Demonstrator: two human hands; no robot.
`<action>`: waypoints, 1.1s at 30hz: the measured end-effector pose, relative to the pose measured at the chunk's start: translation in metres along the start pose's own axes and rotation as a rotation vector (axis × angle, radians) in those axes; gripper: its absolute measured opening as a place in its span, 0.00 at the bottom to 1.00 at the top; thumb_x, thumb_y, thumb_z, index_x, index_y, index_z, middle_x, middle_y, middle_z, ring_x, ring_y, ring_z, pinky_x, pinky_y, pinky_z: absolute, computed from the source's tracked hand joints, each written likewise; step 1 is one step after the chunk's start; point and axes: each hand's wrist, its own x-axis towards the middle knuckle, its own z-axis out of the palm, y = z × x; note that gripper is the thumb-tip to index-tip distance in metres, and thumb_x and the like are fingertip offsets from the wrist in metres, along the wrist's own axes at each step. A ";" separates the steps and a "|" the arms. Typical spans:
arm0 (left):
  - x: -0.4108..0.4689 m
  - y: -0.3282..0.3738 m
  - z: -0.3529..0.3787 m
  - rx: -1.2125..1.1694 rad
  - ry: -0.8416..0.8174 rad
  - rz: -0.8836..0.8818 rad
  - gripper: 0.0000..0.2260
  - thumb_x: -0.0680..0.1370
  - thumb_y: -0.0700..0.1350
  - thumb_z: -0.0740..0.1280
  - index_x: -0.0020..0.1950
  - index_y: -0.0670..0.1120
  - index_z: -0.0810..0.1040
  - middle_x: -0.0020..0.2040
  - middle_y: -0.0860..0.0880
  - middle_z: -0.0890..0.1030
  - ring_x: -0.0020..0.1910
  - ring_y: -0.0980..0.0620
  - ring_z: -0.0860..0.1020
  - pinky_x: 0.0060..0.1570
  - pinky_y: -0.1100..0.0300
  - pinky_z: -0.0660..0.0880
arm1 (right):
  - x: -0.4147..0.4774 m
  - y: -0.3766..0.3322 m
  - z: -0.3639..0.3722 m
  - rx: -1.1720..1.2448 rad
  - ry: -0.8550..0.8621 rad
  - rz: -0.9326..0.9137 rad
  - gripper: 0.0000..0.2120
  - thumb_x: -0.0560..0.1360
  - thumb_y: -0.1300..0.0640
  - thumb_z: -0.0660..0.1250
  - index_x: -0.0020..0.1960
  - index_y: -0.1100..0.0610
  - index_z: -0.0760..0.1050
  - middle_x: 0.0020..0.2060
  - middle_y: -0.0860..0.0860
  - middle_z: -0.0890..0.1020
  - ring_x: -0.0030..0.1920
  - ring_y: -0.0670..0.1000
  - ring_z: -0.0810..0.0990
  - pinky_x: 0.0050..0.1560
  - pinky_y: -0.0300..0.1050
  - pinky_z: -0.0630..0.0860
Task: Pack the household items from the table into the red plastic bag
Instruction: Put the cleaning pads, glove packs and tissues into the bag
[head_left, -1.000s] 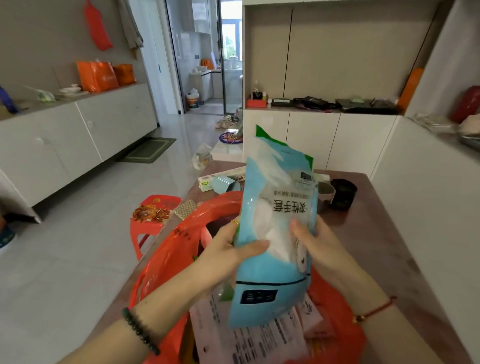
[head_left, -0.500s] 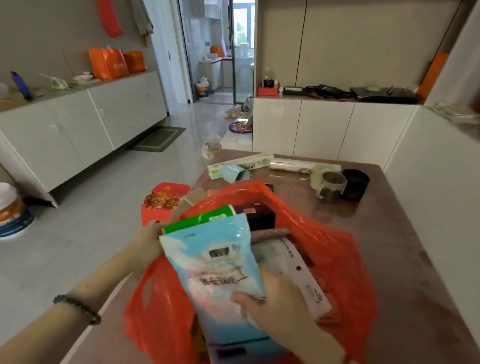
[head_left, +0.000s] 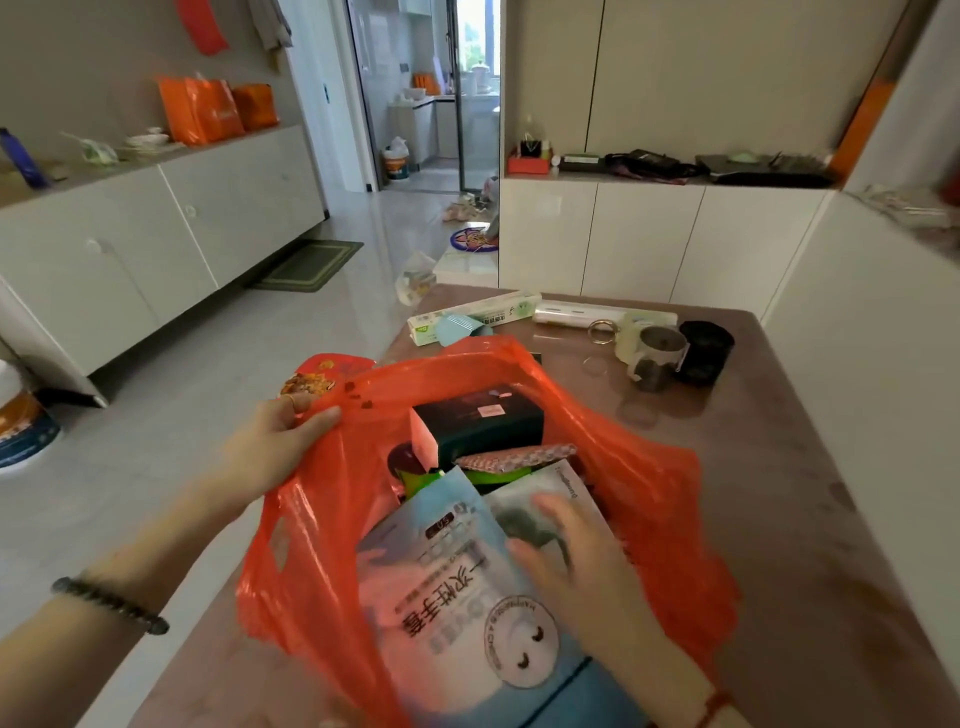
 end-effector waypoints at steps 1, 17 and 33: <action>0.000 0.000 -0.002 -0.023 -0.010 -0.008 0.10 0.78 0.46 0.64 0.37 0.48 0.78 0.27 0.52 0.82 0.26 0.55 0.80 0.34 0.57 0.77 | 0.002 0.011 -0.022 -0.137 0.212 0.001 0.33 0.70 0.37 0.62 0.71 0.47 0.60 0.68 0.45 0.65 0.71 0.48 0.62 0.69 0.42 0.59; 0.017 0.013 -0.035 -0.015 -0.212 -0.104 0.28 0.56 0.66 0.74 0.42 0.45 0.82 0.37 0.44 0.85 0.33 0.46 0.83 0.37 0.53 0.81 | 0.017 0.104 -0.153 0.218 0.221 0.137 0.17 0.76 0.60 0.63 0.29 0.55 0.77 0.23 0.48 0.77 0.24 0.40 0.72 0.26 0.28 0.65; 0.098 0.091 0.084 0.809 -0.321 0.604 0.50 0.57 0.80 0.36 0.75 0.58 0.48 0.75 0.59 0.57 0.73 0.58 0.60 0.72 0.59 0.60 | 0.255 0.112 -0.176 -0.109 0.068 0.195 0.40 0.67 0.50 0.74 0.72 0.55 0.57 0.67 0.57 0.70 0.63 0.56 0.72 0.59 0.48 0.71</action>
